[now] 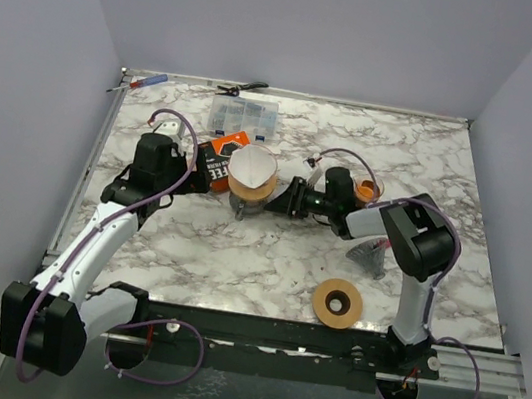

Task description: Place the coffee filter in the dripper

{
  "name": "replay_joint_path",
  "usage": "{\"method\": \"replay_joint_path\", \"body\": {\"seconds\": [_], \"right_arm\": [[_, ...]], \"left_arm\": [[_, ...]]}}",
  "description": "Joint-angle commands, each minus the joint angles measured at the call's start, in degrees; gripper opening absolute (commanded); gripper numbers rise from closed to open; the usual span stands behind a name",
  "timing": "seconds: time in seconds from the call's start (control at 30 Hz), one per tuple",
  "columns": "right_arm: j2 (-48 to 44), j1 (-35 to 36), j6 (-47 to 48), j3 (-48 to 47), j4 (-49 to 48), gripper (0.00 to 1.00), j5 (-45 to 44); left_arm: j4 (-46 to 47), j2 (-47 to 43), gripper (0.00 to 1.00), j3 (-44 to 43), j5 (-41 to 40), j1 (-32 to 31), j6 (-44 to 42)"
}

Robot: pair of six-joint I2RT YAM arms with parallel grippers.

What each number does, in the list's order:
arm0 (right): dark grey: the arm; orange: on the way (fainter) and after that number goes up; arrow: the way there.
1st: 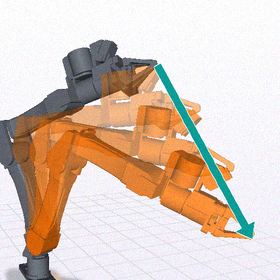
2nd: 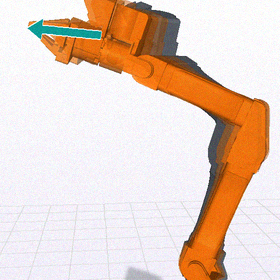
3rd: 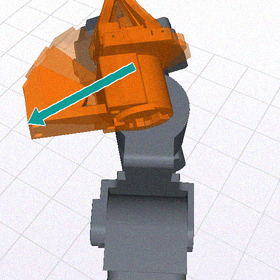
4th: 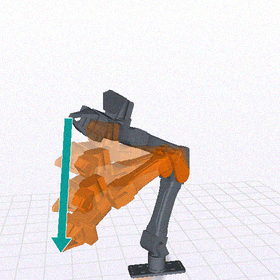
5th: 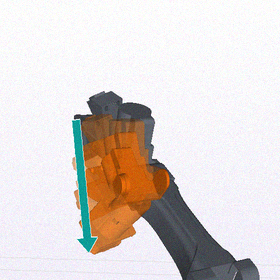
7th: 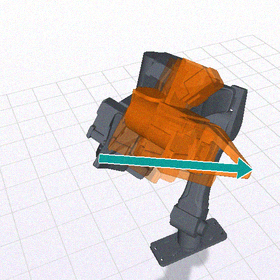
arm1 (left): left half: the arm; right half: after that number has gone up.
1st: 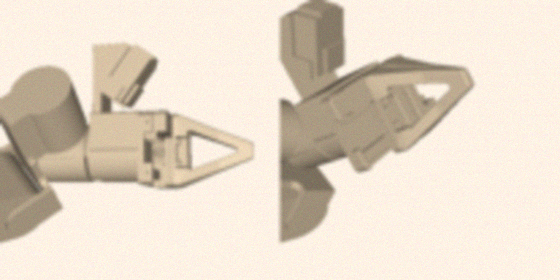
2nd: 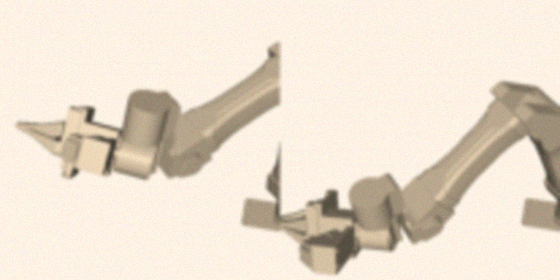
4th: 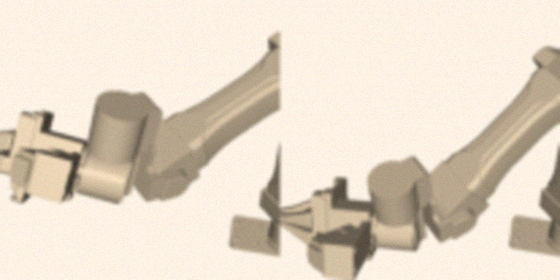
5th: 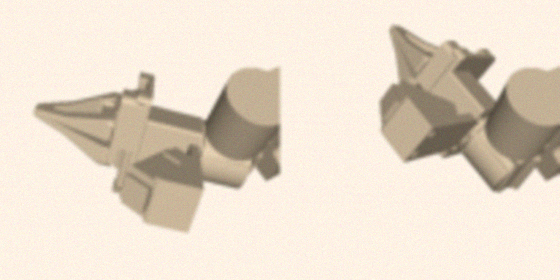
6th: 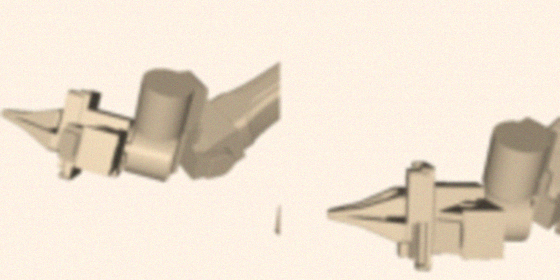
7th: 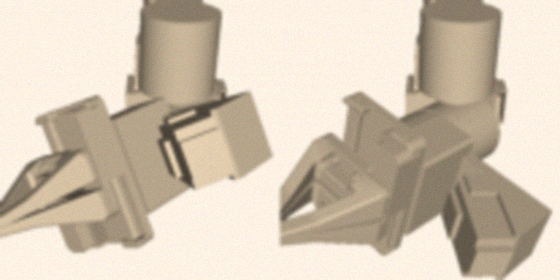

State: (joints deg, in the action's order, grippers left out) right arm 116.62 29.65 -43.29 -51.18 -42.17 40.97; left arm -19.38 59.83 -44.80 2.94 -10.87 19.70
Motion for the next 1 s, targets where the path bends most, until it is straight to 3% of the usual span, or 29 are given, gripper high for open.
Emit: {"method": "replay_joint_path", "body": {"seconds": [0.0, 0.4, 0.53, 0.73, 0.97], "right_arm": [[-5.7, 0.41, 6.54, 0.35, 10.09, 0.46, -3.85], [-26.19, 0.38, 18.1, 0.56, 35.06, 0.61, -16.69], [-31.93, 0.27, 20.07, -1.46, 44.3, 0.66, -25.7], [-35.51, -0.21, 24.76, -7.03, 57.16, 0.7, -42.93], [-37.54, -2.84, 27.6, -10.44, 63.34, 0.71, -50.98]], "left_arm": [[1.18, -1.98, 0.99, 0.83, -0.15, 0.63, 0.22], [1.53, -2.02, 0.99, 0.92, 0.55, 1.77, 0.45], [1.78, -2.43, 0.99, 1.1, 0.98, 1.99, 0.59], [2.14, -2.88, 0.99, 1.37, 1.17, 2.08, 0.61], [2.4, -3.01, 0.99, 1.46, 1.72, 2.17, 0.7]]}}
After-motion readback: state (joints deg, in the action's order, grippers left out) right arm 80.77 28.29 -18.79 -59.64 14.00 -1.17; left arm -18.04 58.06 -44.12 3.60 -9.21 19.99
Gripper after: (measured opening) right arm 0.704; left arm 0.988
